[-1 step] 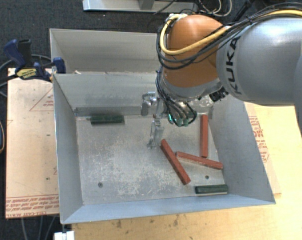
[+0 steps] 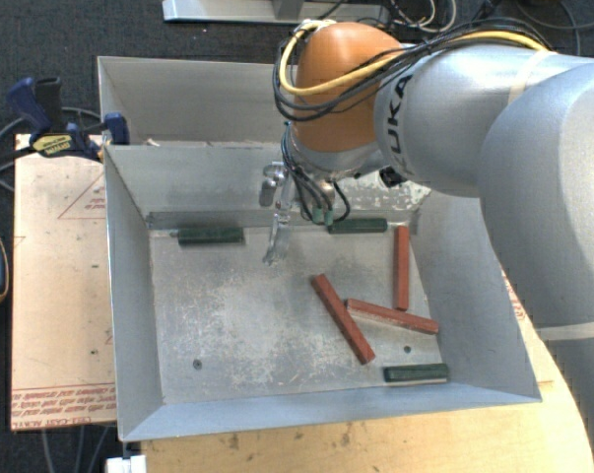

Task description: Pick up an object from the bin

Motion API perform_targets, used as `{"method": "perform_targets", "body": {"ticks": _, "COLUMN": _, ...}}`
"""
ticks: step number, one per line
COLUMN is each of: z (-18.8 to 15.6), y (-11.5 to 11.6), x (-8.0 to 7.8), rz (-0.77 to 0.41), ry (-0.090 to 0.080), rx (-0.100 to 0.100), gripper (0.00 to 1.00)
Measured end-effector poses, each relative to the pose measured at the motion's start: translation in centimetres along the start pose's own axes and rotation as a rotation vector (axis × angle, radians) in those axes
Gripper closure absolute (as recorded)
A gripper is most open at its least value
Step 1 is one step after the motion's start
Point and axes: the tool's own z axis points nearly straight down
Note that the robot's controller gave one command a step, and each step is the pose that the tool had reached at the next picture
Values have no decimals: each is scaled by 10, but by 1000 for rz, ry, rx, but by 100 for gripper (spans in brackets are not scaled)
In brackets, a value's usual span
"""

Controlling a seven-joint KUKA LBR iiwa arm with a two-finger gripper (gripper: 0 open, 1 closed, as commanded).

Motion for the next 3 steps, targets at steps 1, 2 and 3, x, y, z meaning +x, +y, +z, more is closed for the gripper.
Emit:
{"method": "perform_targets", "body": {"ticks": 1, "z": 58, "y": 72, "x": 16, "rz": -61, "ry": 7, "rx": -1, "gripper": 0}}
{"method": "perform_targets", "body": {"ticks": 2, "z": 71, "y": 49, "x": 8, "rz": -433, "ry": 0, "rx": 0, "gripper": 0}}
{"method": "perform_targets", "body": {"ticks": 3, "z": 5, "y": -17, "x": -1, "rz": -567, "ry": -7, "rx": 3, "gripper": 0}}
